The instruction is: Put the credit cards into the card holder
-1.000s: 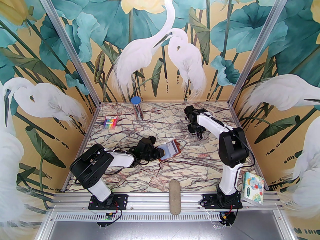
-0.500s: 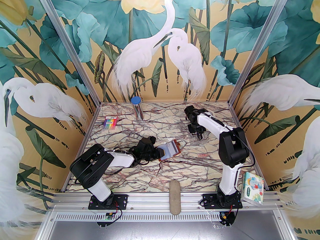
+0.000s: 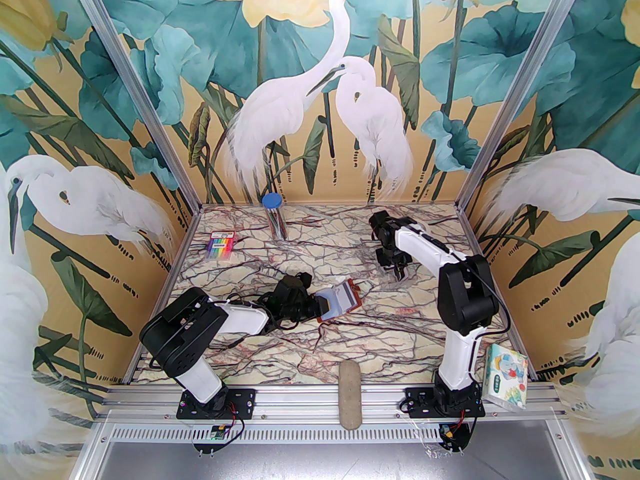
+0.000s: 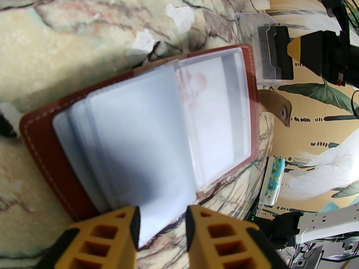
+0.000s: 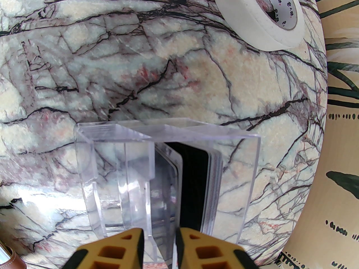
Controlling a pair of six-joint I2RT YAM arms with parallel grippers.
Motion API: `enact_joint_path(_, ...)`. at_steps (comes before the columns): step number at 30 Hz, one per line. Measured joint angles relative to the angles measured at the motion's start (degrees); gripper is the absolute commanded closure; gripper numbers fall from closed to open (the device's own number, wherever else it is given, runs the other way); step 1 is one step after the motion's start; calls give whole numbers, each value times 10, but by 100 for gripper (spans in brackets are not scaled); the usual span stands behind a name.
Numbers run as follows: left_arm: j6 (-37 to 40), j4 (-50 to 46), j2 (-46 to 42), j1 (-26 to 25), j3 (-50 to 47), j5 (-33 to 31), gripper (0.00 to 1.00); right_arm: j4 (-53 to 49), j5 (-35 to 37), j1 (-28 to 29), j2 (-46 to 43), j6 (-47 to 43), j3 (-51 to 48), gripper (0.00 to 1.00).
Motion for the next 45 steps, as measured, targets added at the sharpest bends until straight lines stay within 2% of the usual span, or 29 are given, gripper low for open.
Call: enact_joint_path(45,0,0,0,0,0,0,65,2,-4,-2,-2,0,-1,73)
